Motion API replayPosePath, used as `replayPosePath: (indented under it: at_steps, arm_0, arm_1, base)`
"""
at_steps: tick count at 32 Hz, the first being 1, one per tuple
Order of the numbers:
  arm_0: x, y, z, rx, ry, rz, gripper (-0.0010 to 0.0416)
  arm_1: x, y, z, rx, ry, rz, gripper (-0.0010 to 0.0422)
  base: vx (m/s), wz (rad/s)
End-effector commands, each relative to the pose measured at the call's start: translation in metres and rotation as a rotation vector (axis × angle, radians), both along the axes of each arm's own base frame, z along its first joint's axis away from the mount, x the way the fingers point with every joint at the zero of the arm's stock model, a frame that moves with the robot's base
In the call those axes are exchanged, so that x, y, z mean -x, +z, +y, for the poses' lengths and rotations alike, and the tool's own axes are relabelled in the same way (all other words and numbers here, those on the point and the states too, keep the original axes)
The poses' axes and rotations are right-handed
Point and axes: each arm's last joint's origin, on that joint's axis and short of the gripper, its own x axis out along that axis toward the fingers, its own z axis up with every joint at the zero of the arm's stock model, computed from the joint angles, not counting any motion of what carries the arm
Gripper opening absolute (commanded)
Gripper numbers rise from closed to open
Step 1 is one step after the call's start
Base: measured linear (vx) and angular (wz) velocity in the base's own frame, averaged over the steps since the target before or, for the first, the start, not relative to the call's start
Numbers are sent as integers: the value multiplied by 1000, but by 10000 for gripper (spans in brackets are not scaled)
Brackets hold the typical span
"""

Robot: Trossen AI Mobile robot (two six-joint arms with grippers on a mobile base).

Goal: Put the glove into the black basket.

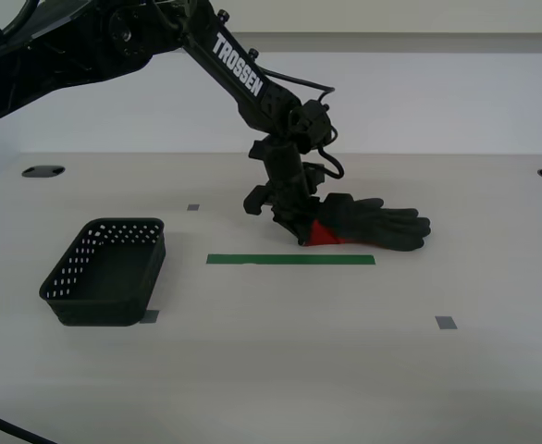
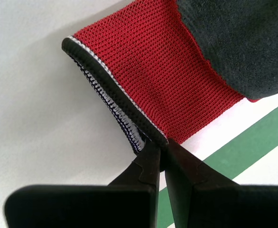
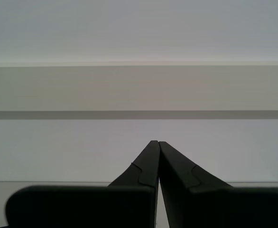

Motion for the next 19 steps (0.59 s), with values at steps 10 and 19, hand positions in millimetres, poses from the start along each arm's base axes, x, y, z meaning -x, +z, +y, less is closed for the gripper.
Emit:
replayPosePath:
  at_steps: [10, 19]
  arm_0:
    - [0, 1, 0, 0, -1, -4, 1]
    - [0, 1, 0, 0, -1, -3, 1]
  arm_1:
    - [-21, 108, -10, 50, -166, -139, -2]
    - [-35, 198, 33, 15, -185, -255, -2]
  base:
    - [0, 0]
    - [0, 0]
